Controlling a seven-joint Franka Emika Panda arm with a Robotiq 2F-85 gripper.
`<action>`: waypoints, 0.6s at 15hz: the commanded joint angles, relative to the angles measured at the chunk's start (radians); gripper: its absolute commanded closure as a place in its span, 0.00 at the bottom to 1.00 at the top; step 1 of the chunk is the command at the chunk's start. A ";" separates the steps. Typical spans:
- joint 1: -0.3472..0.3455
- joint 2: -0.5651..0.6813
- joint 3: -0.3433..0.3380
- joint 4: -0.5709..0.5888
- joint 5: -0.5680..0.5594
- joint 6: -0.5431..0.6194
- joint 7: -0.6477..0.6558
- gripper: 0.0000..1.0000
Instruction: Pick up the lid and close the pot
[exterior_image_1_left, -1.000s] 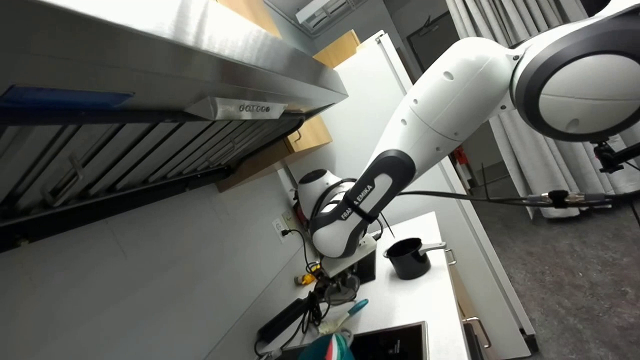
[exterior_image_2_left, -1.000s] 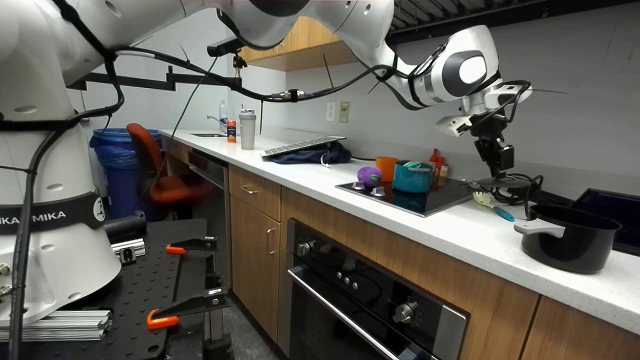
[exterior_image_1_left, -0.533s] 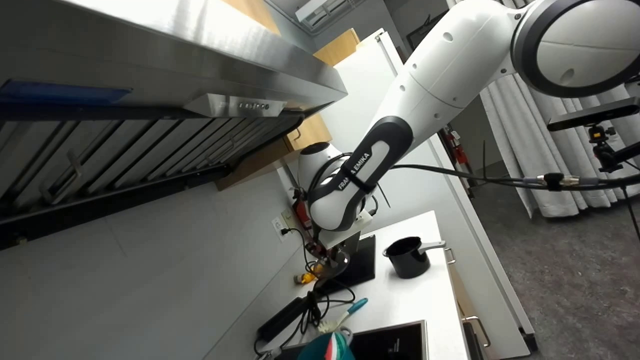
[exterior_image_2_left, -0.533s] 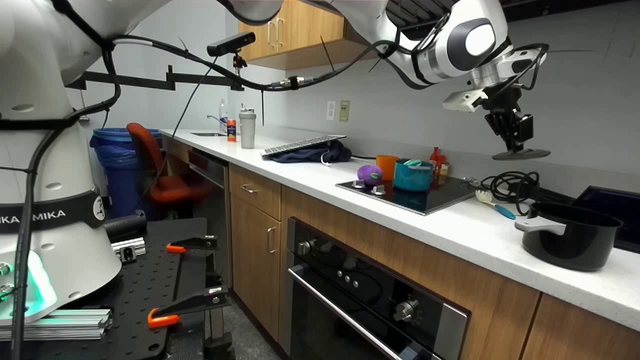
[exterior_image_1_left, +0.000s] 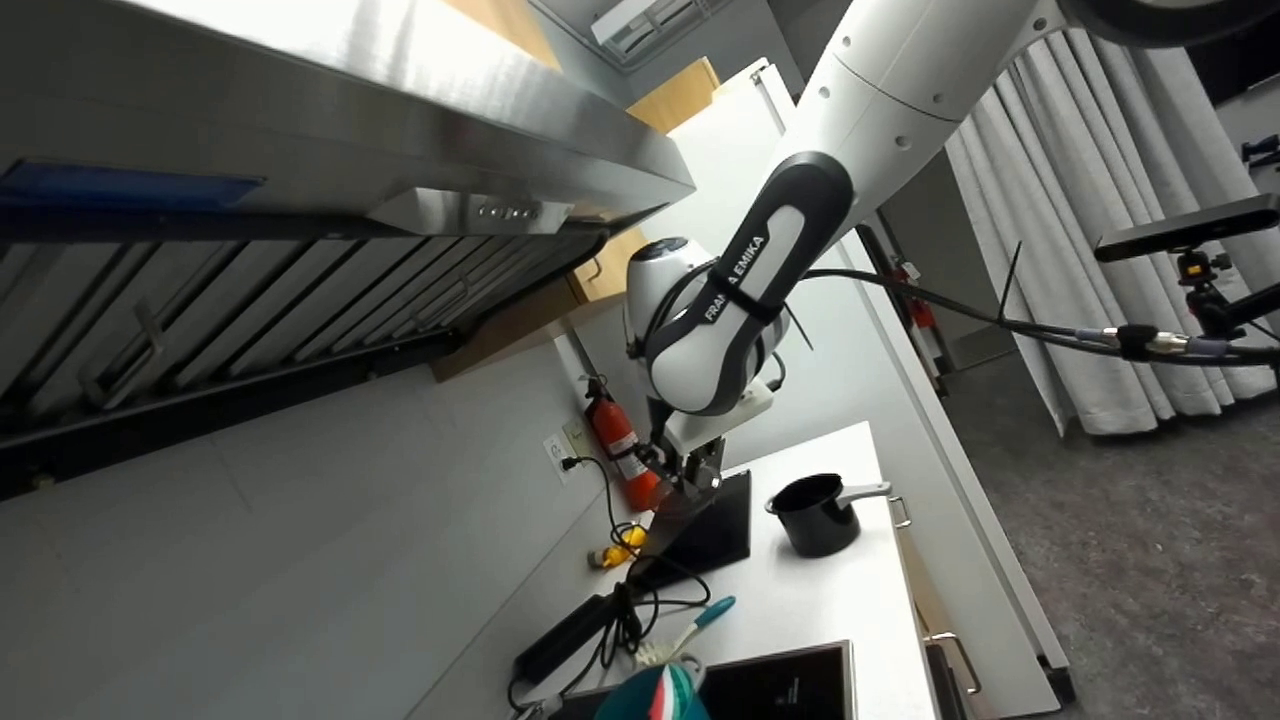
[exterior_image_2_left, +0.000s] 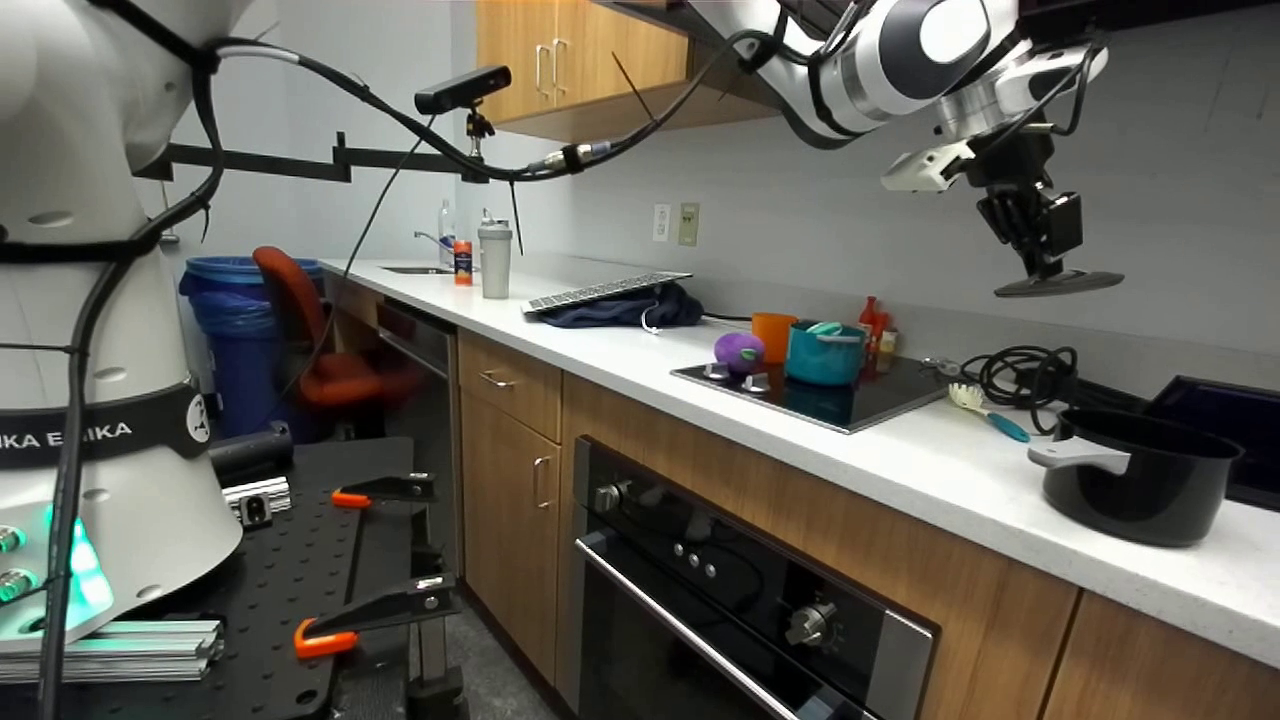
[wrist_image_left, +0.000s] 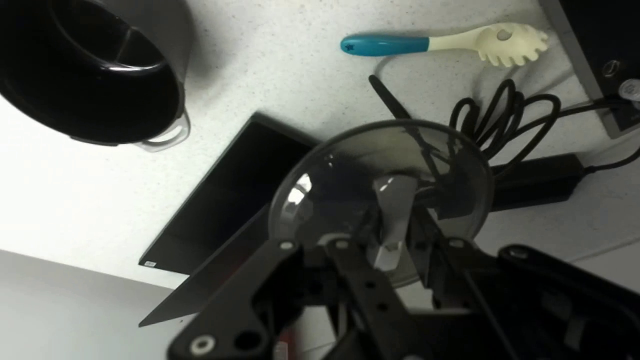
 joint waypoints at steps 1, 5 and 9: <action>0.023 -0.128 -0.042 -0.188 -0.044 0.070 0.041 0.95; 0.023 -0.191 -0.068 -0.285 -0.049 0.106 0.056 0.95; 0.020 -0.234 -0.087 -0.350 -0.047 0.130 0.081 0.95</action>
